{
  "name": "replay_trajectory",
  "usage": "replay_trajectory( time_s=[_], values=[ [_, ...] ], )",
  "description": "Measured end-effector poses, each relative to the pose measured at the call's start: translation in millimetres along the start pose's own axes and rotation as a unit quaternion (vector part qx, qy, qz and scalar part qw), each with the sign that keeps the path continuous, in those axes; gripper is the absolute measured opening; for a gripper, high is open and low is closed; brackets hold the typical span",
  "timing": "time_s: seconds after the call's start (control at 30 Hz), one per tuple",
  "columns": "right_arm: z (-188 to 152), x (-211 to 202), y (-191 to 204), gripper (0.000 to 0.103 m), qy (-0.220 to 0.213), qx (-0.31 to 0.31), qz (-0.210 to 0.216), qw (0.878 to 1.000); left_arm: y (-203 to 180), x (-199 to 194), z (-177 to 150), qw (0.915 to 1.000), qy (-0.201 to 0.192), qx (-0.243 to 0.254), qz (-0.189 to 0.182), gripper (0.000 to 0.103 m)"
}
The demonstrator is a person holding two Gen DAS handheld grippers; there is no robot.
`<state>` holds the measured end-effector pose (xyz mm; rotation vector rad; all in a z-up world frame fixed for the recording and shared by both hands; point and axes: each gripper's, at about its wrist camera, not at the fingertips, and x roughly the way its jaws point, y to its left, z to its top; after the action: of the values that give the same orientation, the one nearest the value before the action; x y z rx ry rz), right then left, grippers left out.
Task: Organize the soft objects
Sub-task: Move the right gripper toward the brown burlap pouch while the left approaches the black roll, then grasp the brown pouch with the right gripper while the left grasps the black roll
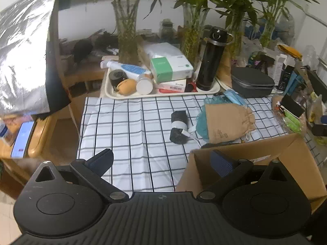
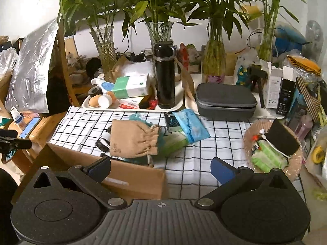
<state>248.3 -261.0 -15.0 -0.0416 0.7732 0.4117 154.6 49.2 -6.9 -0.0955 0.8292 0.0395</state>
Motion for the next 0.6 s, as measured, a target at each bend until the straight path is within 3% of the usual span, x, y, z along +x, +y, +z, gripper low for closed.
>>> replay_trajectory(
  time_s=[0.3,0.6],
  values=[
    [10,36,-32,0.103,0.000,-0.012,0.046,0.999,15,24,12,0.9986,-0.011,0.004,-0.052,0.103],
    [18,84,-51,0.103,0.006,-0.023,0.097,0.995,26,61,28,0.9973,-0.021,0.003,-0.071,0.103]
  ],
)
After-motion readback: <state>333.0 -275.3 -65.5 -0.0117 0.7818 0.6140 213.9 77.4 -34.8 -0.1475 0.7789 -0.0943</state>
